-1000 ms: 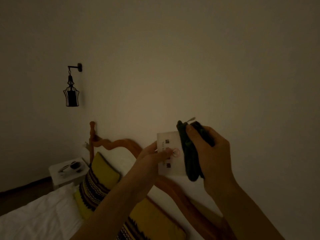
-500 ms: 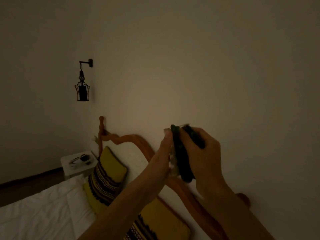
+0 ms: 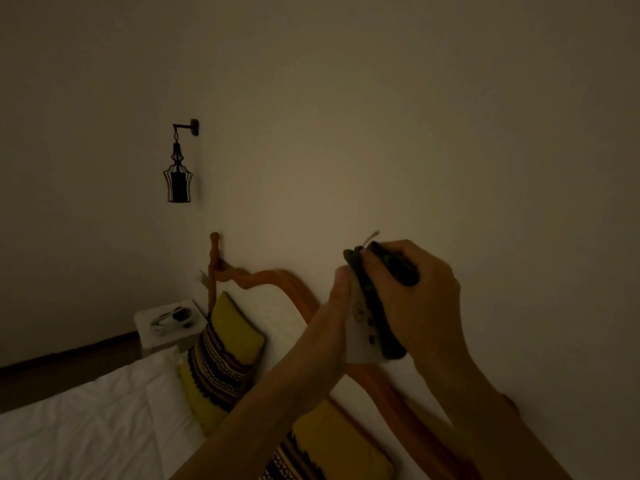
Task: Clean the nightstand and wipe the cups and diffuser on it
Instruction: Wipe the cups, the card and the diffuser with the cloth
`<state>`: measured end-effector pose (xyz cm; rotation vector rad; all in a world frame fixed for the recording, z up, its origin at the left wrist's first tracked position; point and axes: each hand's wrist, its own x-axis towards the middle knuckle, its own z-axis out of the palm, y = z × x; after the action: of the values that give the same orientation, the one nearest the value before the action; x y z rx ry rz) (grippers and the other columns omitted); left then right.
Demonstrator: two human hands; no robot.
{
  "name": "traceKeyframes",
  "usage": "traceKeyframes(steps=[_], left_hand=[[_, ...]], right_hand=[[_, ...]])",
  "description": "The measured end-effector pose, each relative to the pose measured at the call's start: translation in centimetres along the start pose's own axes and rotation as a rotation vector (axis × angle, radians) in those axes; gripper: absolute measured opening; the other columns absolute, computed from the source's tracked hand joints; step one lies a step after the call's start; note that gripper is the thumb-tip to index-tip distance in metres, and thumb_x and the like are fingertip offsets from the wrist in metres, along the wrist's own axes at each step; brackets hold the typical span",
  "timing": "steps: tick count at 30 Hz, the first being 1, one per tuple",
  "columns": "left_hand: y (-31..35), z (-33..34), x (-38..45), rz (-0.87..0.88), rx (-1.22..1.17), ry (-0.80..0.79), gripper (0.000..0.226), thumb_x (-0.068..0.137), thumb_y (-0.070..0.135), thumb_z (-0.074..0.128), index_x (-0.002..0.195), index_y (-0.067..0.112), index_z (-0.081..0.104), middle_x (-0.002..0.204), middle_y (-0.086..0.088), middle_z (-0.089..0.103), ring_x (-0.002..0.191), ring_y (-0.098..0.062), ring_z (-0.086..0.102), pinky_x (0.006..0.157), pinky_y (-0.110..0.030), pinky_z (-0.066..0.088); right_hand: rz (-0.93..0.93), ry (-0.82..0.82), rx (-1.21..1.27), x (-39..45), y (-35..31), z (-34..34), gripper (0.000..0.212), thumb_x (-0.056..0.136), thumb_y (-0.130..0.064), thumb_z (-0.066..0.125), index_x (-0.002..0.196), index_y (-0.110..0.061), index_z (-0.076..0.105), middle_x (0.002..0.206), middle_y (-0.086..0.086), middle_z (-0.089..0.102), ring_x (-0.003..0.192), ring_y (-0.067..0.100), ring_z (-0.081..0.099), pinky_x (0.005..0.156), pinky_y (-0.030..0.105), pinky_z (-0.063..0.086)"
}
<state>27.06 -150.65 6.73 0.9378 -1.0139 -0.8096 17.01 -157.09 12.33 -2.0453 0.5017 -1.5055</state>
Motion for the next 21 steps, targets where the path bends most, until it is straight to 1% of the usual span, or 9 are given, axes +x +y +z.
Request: traceKeyframes(steps=[1,4,6,8,11,14,16,18,21], left_hand=[[0.5,-0.3,0.2,0.020,-0.011,0.014,0.058,0.083,0.077,0.037,0.120,0.043,0.067,0.124,-0.001,0.070,0.115,-0.021,0.067,0.087,-0.032,0.057],[1.9,-1.9,1.0,0.053,-0.123,0.091,0.072,0.082,0.076,0.039,0.130,0.026,0.058,0.117,-0.004,0.073,0.107,-0.023,0.070,0.079,-0.034,0.060],[2.4,-2.7,1.3,0.068,-0.120,0.144,0.072,0.074,0.076,0.043,0.124,0.026,0.057,0.107,-0.002,0.076,0.096,-0.020,0.074,0.072,-0.031,0.061],[2.1,-2.7,1.0,0.050,-0.063,0.144,0.072,0.077,0.076,0.044,0.124,0.023,0.059,0.109,-0.004,0.076,0.099,-0.021,0.073,0.077,-0.031,0.060],[0.6,-2.1,0.2,0.021,-0.009,0.068,0.065,0.094,0.069,0.035,0.126,0.021,0.065,0.123,-0.011,0.070,0.116,-0.028,0.066,0.096,-0.041,0.056],[0.2,-2.0,0.2,0.043,-0.033,0.090,0.054,0.094,0.067,0.033,0.112,0.036,0.073,0.119,-0.009,0.071,0.111,-0.029,0.068,0.092,-0.044,0.058],[0.6,-2.3,0.8,0.076,-0.057,0.173,0.053,0.091,0.065,0.036,0.101,0.034,0.078,0.108,-0.007,0.076,0.098,-0.025,0.073,0.078,-0.035,0.061],[0.8,-3.1,1.5,0.135,-0.057,0.269,0.053,0.088,0.062,0.037,0.089,0.032,0.080,0.095,-0.007,0.078,0.085,-0.023,0.075,0.067,-0.030,0.060],[1.0,-3.8,1.9,0.186,-0.045,0.337,0.053,0.097,0.057,0.033,0.089,0.034,0.080,0.101,-0.009,0.077,0.093,-0.027,0.075,0.074,-0.033,0.061]], right_hand=[[0.000,-0.008,-0.012,0.1,0.2,0.1,0.017,0.089,-0.039,0.069,0.101,-0.027,0.071,0.086,-0.019,0.068,0.079,-0.005,0.065,0.069,0.008,0.052],[-0.020,-0.028,-0.067,-3.2,1.3,1.2,0.022,0.087,-0.033,0.072,0.105,-0.020,0.070,0.100,-0.004,0.069,0.090,0.009,0.067,0.081,0.017,0.057],[-0.046,-0.038,-0.078,-6.3,1.7,2.2,0.025,0.081,-0.028,0.078,0.102,-0.018,0.071,0.105,-0.001,0.068,0.094,0.015,0.068,0.083,0.012,0.054],[-0.072,-0.022,-0.085,-7.2,1.6,2.8,0.029,0.079,-0.035,0.077,0.101,-0.017,0.072,0.106,0.000,0.066,0.095,0.016,0.068,0.082,0.006,0.050],[-0.073,0.058,-0.089,-4.2,1.0,2.6,0.032,0.084,-0.044,0.067,0.104,-0.019,0.071,0.102,-0.001,0.066,0.090,0.012,0.066,0.078,0.015,0.055],[-0.011,0.062,-0.114,-0.6,1.5,1.7,0.020,0.090,-0.038,0.068,0.104,-0.024,0.070,0.097,-0.002,0.069,0.086,0.014,0.067,0.078,0.028,0.058],[0.084,0.003,0.030,-0.2,2.2,1.5,0.011,0.092,-0.035,0.067,0.098,-0.026,0.070,0.088,-0.008,0.072,0.081,0.011,0.070,0.076,0.035,0.061],[0.203,-0.072,0.249,-1.7,2.9,1.9,0.008,0.092,-0.034,0.067,0.091,-0.027,0.070,0.084,-0.007,0.074,0.077,0.011,0.073,0.072,0.036,0.063],[0.277,-0.128,0.352,-5.3,4.0,2.7,0.016,0.083,-0.043,0.066,0.091,-0.029,0.070,0.088,-0.013,0.074,0.081,0.008,0.073,0.069,0.023,0.060]])
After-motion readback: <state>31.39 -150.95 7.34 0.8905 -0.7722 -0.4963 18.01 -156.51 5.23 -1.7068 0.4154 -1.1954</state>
